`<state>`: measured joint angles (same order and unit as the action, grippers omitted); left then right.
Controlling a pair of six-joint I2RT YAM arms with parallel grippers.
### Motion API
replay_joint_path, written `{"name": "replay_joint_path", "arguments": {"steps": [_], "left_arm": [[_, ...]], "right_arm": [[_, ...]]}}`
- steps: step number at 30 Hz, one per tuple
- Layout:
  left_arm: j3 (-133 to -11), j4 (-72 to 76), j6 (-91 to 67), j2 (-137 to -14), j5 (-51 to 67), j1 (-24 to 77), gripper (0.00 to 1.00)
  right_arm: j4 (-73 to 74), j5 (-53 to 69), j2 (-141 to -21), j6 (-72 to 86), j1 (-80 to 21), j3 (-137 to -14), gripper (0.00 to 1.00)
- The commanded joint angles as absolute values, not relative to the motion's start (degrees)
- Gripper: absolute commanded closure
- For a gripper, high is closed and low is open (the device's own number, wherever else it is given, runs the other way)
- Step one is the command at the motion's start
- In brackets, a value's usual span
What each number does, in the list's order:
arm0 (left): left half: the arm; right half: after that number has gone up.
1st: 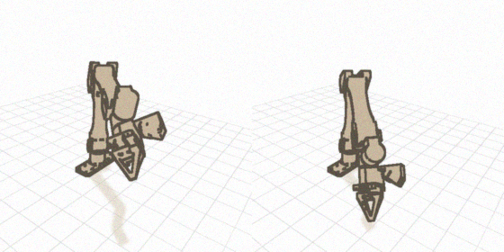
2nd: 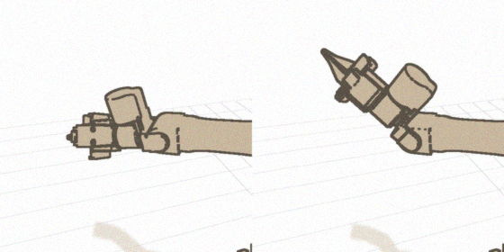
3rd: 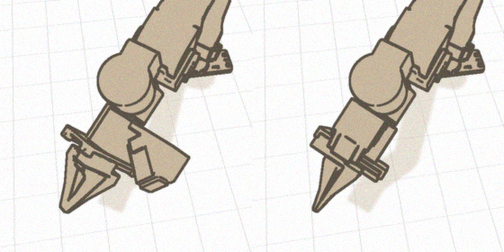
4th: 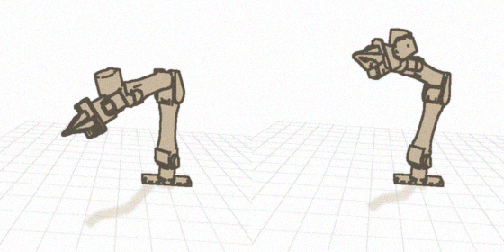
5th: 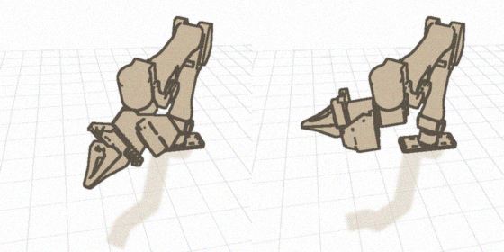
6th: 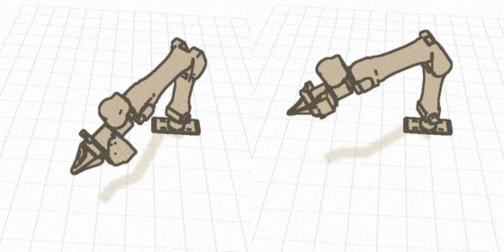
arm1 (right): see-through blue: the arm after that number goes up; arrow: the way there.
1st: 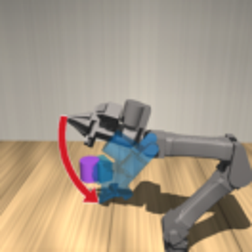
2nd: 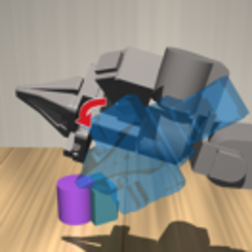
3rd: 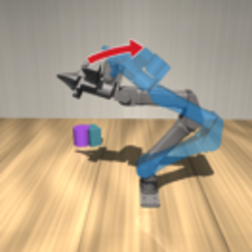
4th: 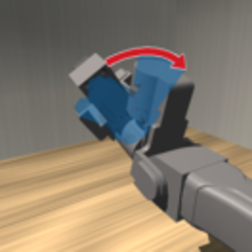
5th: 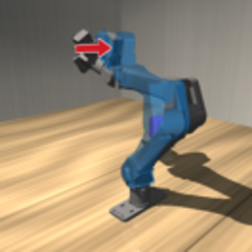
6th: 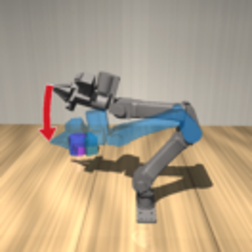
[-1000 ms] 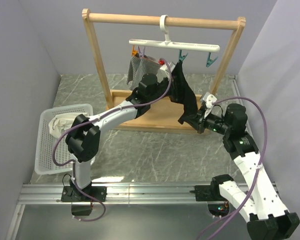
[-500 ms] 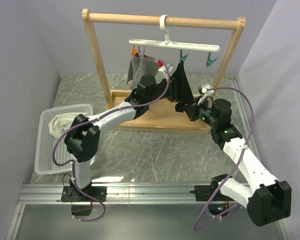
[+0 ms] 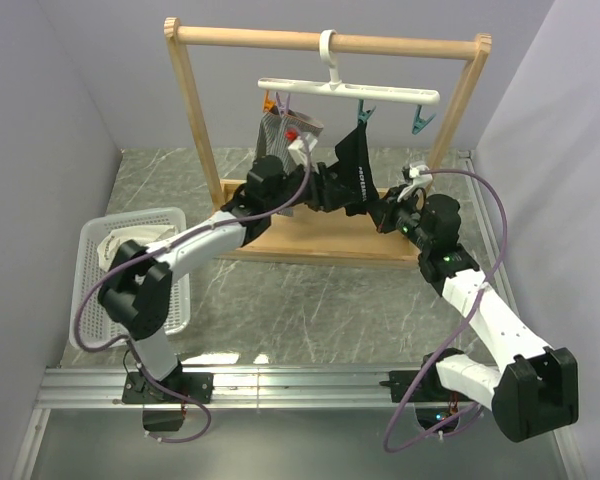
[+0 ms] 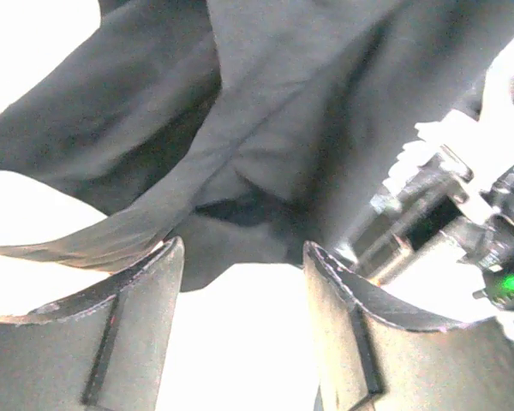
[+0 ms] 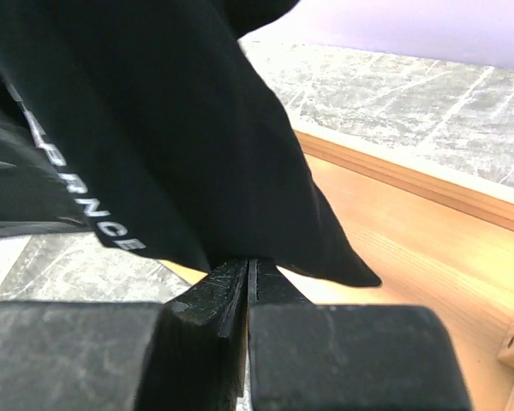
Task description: Clip the underwear to the hanger
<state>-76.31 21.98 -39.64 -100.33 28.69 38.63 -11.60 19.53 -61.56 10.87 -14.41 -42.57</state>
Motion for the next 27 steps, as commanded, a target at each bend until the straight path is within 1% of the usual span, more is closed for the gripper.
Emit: {"name": "replay_joint_path", "arguments": {"steps": [1,7,14,17,20,23,25,26,27], "left_arm": [[-73.05,23.47,-37.36,-92.57,29.97,37.62,0.36],[-67.95,18.73,-35.42,-87.19,27.34,35.25,0.37],[-67.67,19.33,-33.75,-86.04,27.59,34.01,0.43],[-67.76,19.77,-33.84,-86.48,27.16,33.75,0.43],[-67.76,20.21,-34.45,-86.4,27.33,32.87,0.43],[-67.85,20.39,-34.72,-86.13,27.51,31.82,0.42],[-68.03,20.3,-34.54,-85.78,27.77,31.03,0.42],[-68.11,20.22,-34.45,-85.61,27.86,30.76,0.41],[-68.2,20.21,-34.37,-85.34,28.04,30.41,0.41]], "right_arm": [[-15.64,19.42,-61.96,11.69,-15.03,-42.72,1.0],[-16.35,19.34,-62.05,11.78,-16.7,-42.28,1.0],[-15.21,18.19,-59.42,11.6,-18.81,-42.36,1.0],[-14.77,18.19,-58.1,11.43,-20.65,-42.36,1.0],[-14.94,18.46,-57.31,10.2,-23.02,-42.19,0.95],[-15.55,18.63,-57.48,8.8,-24.87,-42.1,0.92],[-15.38,19.5,-58.7,8.35,-25.22,-42.45,0.83],[-14.95,20.03,-59.23,7.13,-25.66,-43.32,0.75],[-13.46,20.56,-59.76,6.16,-26.01,-43.94,0.71]]}}
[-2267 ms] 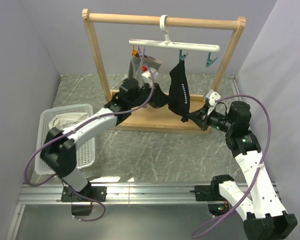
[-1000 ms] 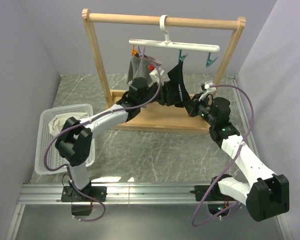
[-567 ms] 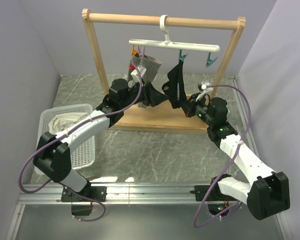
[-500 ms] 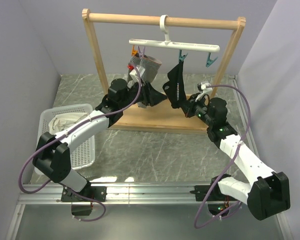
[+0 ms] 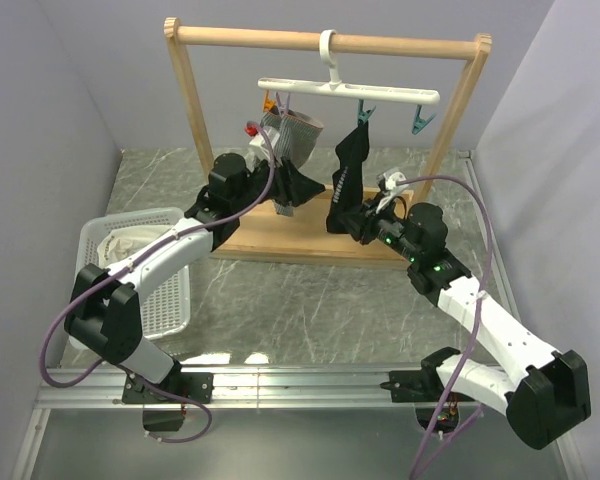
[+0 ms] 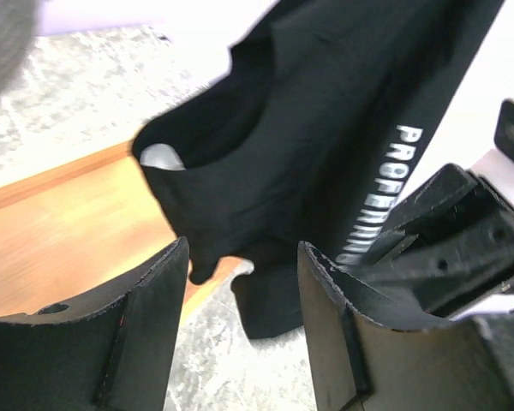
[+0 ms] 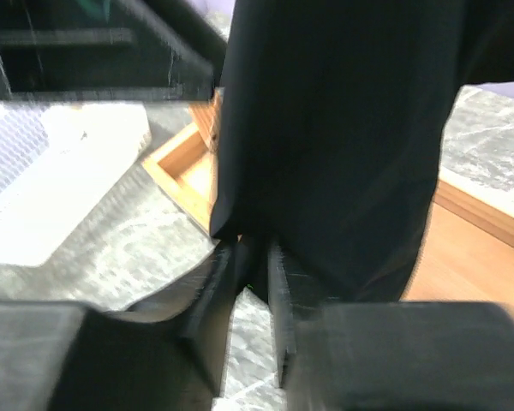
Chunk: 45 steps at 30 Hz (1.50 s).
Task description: Clip the underwear to the hanger
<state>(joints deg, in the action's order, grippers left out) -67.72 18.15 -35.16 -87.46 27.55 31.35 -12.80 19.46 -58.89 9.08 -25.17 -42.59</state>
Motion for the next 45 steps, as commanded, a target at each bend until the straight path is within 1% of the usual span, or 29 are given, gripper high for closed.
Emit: {"name": "replay_joint_path", "arguments": {"steps": [1,2,5,16,21,30,34,35,39,43,45], "left_arm": [[-68.12,19.78,-34.28,-85.08,28.39,29.98,0.41],[-68.12,19.43,-33.93,-84.9,28.39,29.71,0.41],[-67.33,19.34,-33.31,-84.03,28.65,29.09,0.4],[-66.36,19.68,-30.76,-82.27,30.14,28.21,0.4],[-66.1,19.95,-29.01,-81.65,31.11,28.04,0.4],[-65.39,20.21,-21.19,-78.75,33.84,28.12,0.36],[-66.0,21.53,-16.45,-77.7,34.45,29.09,0.33],[-66.79,22.06,-14.26,-77.87,34.11,29.61,0.33],[-69.95,25.83,-10.73,-80.32,30.59,35.75,0.31],[-75.05,30.75,-11.86,-85.33,27.33,40.07,0.31],[-78.82,32.08,-13.01,-88.58,24.81,42.26,0.29]], "right_arm": [[-12.66,20.74,-60.55,4.41,-26.45,-45.16,0.67],[-11.96,21.09,-60.73,3.52,-27.06,-45.52,0.59],[-10.99,20.66,-59.94,0.71,-28.38,-45.53,0.52],[-9.93,18.63,-57.66,-1.41,-28.65,-44.91,0.46],[-8.88,18.02,-54.86,-1.14,-27.87,-45.7,0.41],[-2.38,23.2,-45.8,-0.09,-19.52,-47.89,0.34],[-0.44,24.08,-43.68,3.07,-14.78,-50.27,0.31],[1.91,25.39,-43.68,3.51,-13.37,-51.14,0.31],[3.08,28.99,-44.91,7.19,-5.83,-56.76,0.31],[3.16,32.25,-45.96,10.8,-1.33,-61.51,0.31],[3.16,32.7,-46.58,12.47,-0.27,-64.4,0.31]]}}
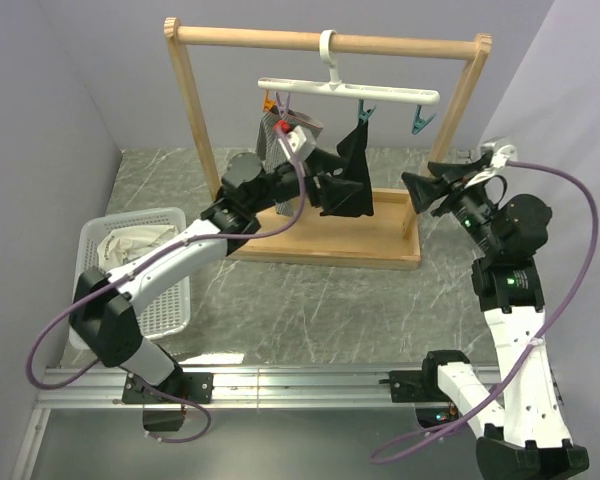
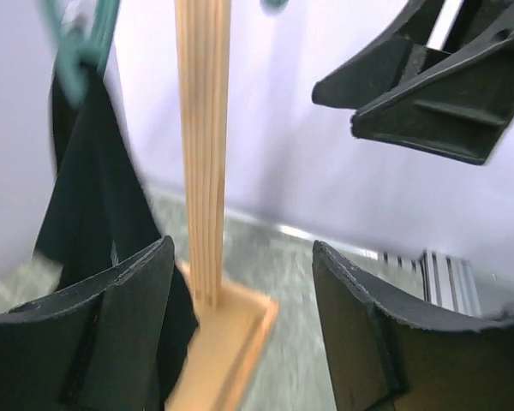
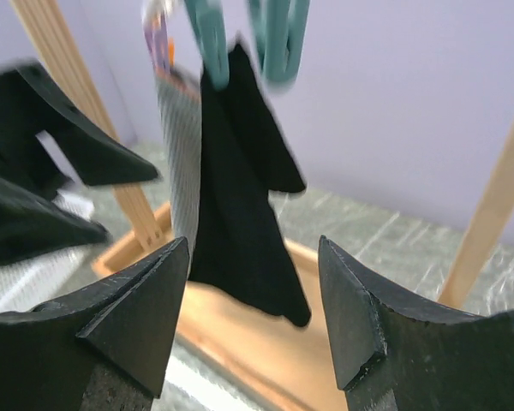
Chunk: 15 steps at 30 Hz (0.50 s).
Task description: Clip the underwear to the hanger
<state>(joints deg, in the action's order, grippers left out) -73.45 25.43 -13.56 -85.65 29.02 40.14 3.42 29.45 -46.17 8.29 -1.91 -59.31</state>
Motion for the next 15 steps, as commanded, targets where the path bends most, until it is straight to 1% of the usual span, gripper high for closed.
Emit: {"name": "replay_joint_path", "arguments": {"steps": [1,3,4,8,10,13,15], "left_arm": [[-80.4,31.73,-12.4,-89.64,23.39,43.23,0.29],[-83.92,32.51,-10.73,-92.28,20.32,45.69,0.28],[-84.98,32.61,-10.37,-93.07,19.17,46.31,0.28],[-91.22,30.33,-10.37,-97.02,14.51,48.25,0.28],[-92.11,29.45,-9.24,-97.9,11.7,49.22,0.28],[-92.2,30.32,-8.27,-98.52,6.96,50.88,0.27],[-92.72,31.29,-7.82,-99.05,4.85,52.02,0.26]], "right_arm": [[3.34,32.0,-46.84,13.18,-0.26,-65.47,0.31],[3.78,31.12,-47.63,14.84,-0.26,-68.54,0.31],[3.78,30.42,-47.9,15.38,1.13,-69.42,0.31],[4.57,27.7,-48.86,18.01,1.23,-73.12,0.31],[5.09,25.59,-49.39,19.6,1.23,-74.96,0.31],[7.2,19.18,-51.32,22.32,1.14,-77.95,0.33],[7.99,17.41,-53.26,24.16,0.97,-80.06,0.31]]}}
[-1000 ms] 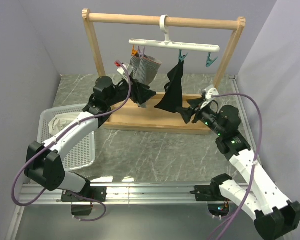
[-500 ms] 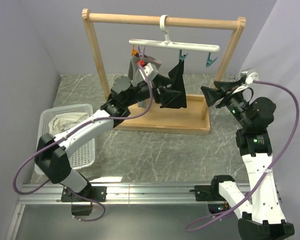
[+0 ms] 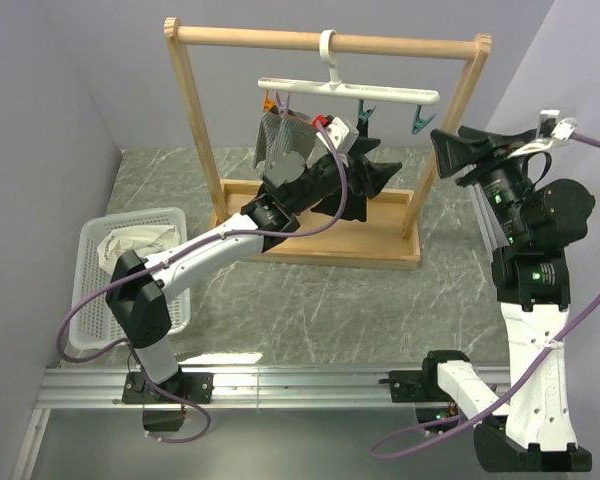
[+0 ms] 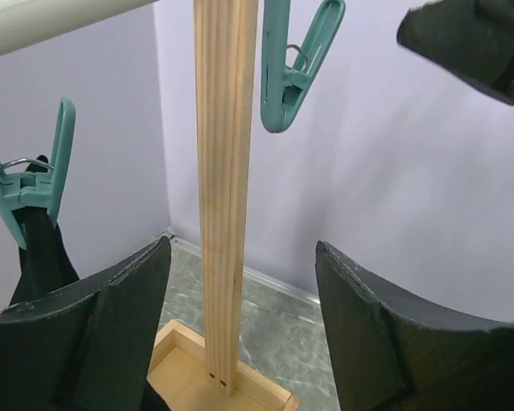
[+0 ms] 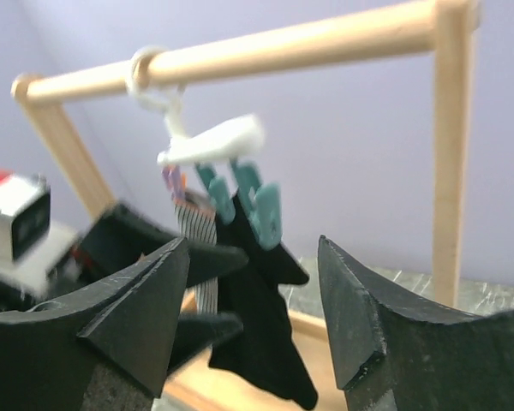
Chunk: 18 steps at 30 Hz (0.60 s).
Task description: Clip the underwear to the hanger
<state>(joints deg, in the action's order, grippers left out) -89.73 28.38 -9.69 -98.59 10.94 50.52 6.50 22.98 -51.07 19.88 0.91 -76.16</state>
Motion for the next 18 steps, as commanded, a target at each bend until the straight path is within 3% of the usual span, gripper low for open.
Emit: {"name": "replay_joint_path", "arguments": {"steps": [1,18], "left_arm": [[-93.51,31.64,-8.0,-99.84,3.88,52.21,0.26],[-105.47,42.36,-15.64,-109.86,10.89,52.47,0.25]], "right_arm": [[8.09,16.79,-54.22,24.95,0.79,-80.5,0.31],[4.57,21.97,-58.71,26.46,0.26,-85.78,0.29]]}}
